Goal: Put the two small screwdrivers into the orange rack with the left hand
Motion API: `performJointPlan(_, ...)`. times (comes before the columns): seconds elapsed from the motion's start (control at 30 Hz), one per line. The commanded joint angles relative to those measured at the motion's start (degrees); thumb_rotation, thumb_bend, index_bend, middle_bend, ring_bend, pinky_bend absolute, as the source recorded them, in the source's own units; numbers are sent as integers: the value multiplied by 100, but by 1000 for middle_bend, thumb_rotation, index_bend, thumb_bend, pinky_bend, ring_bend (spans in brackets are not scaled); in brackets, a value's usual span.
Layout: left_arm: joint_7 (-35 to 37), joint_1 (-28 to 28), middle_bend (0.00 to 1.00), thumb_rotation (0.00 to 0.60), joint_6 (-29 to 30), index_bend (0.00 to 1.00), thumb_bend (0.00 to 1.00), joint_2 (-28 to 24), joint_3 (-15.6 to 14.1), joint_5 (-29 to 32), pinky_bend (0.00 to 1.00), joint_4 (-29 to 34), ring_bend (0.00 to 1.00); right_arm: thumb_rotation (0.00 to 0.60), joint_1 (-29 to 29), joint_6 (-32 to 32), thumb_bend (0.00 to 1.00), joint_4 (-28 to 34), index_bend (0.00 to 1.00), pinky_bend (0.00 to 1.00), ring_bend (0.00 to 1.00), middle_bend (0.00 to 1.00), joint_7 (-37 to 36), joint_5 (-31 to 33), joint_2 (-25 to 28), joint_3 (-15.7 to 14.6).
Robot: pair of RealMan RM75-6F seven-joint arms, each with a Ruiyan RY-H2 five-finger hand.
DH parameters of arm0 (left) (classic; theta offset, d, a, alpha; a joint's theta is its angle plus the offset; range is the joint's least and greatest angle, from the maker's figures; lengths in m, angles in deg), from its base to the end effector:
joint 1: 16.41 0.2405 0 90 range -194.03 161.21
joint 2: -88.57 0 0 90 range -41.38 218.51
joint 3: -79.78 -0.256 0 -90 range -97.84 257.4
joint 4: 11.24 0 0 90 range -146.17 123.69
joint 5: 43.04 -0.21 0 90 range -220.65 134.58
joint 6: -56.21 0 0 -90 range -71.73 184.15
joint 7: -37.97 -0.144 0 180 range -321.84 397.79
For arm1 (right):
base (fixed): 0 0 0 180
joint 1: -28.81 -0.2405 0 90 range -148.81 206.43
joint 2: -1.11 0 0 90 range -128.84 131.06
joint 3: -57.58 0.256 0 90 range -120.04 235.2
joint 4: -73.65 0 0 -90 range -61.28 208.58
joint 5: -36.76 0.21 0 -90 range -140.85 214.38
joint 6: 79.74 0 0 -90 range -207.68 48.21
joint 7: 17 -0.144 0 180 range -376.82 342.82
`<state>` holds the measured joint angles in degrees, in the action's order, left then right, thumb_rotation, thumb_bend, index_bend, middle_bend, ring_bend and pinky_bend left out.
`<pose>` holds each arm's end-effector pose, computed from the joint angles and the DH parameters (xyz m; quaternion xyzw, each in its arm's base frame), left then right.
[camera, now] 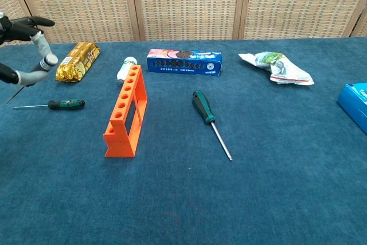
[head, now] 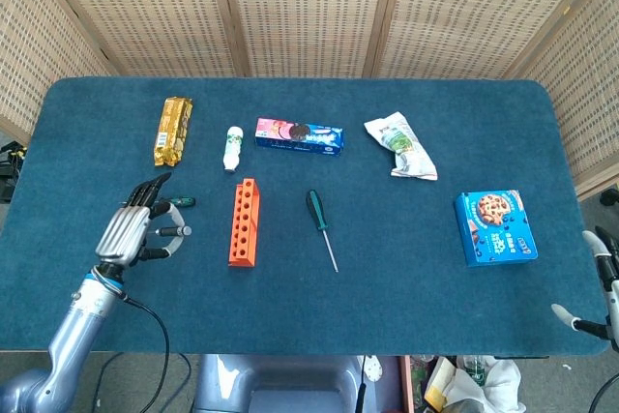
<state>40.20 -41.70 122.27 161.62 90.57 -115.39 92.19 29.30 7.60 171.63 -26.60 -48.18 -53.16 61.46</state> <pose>-0.1906 0.2823 0.0767 -0.5930 -0.5104 -0.4843 0.3916 -0.3153 -0.1549 0.2124 0.5411 -0.4240 0.4075 0.6011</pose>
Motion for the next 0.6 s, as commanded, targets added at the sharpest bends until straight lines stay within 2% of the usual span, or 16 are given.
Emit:
performJointPlan(0.03,2029,42,0,600,92,620,479,-168,290,-653,0,294,0,600,-3,-4,0,3,0,0,0,0,20,5,-7,1)
performJointPlan(0.17,3384,-40,0,600,-68,627,478,-124,407,-734,0,400,0,600,-15,-32,0,-2,0,0,0,0,48,25,-21,2)
performJointPlan(0.27,3909,-173,0,600,-329,627,479,-99,402,-748,0,345,0,600,-23,-42,0,-3,0,0,0,0,62,41,-28,10)
performJointPlan(0.6,4382,-428,0,600,-506,634,478,419,345,-777,0,37,0,600,-32,-60,0,-18,0,0,0,0,29,81,-23,26)
